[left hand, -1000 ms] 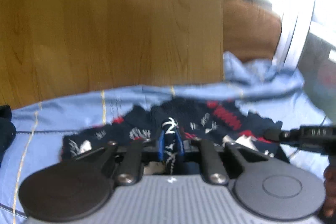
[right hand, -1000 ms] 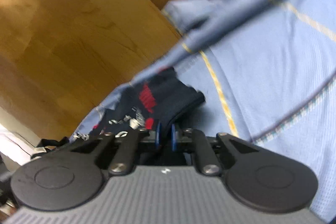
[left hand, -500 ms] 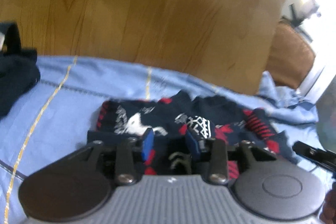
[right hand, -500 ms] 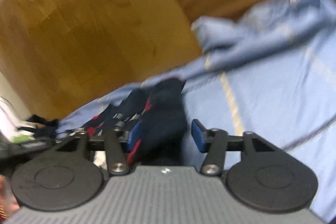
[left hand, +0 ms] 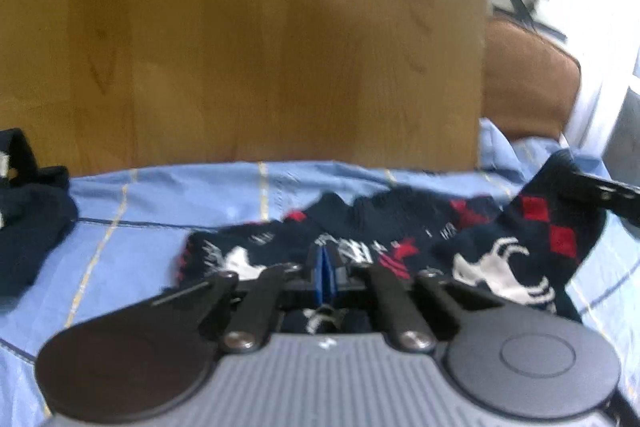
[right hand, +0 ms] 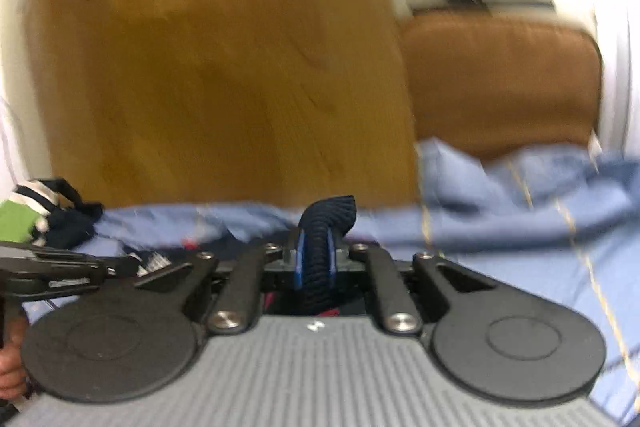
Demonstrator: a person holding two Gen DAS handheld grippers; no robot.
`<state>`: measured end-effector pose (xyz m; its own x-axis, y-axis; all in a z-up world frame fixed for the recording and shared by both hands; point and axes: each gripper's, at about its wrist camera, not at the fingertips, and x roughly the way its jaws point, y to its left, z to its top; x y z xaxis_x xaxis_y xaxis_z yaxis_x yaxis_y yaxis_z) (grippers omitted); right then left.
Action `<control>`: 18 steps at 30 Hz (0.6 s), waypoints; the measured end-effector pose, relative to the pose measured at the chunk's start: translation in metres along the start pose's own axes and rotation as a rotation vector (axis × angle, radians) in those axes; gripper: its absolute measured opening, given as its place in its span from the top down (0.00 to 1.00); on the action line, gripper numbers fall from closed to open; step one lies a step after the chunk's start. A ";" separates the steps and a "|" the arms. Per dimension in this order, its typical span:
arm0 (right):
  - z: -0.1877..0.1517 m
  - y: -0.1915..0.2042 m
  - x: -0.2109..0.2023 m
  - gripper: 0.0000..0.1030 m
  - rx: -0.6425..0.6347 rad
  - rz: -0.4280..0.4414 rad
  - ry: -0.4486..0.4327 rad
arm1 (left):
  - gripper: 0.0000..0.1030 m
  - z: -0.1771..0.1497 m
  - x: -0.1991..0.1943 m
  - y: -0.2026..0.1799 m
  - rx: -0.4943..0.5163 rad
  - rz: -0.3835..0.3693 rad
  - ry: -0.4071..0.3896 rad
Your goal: Fold small clothes
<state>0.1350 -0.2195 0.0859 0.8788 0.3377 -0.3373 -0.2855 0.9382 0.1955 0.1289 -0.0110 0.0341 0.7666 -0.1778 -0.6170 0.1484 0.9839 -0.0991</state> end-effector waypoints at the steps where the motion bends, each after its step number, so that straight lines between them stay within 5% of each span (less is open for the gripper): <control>1: 0.007 0.006 -0.002 0.86 0.000 0.028 -0.015 | 0.97 0.003 -0.001 0.005 -0.016 0.003 0.000; 10: 0.036 0.005 0.014 0.87 0.479 0.487 -0.020 | 0.93 0.007 -0.007 0.052 -0.208 0.021 0.006; 13: 0.011 -0.014 0.028 0.86 0.452 0.365 0.034 | 0.90 0.005 -0.004 0.051 -0.207 0.004 0.021; 16: -0.032 -0.038 0.056 0.79 0.347 0.028 0.264 | 0.81 0.003 0.000 0.035 -0.154 -0.012 0.040; 18: -0.046 -0.049 0.047 0.72 0.321 0.040 0.245 | 0.70 0.000 0.004 0.023 -0.104 -0.009 0.053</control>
<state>0.1730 -0.2461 0.0184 0.7413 0.4176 -0.5255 -0.1492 0.8659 0.4775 0.1356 0.0112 0.0296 0.7311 -0.1881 -0.6558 0.0871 0.9791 -0.1837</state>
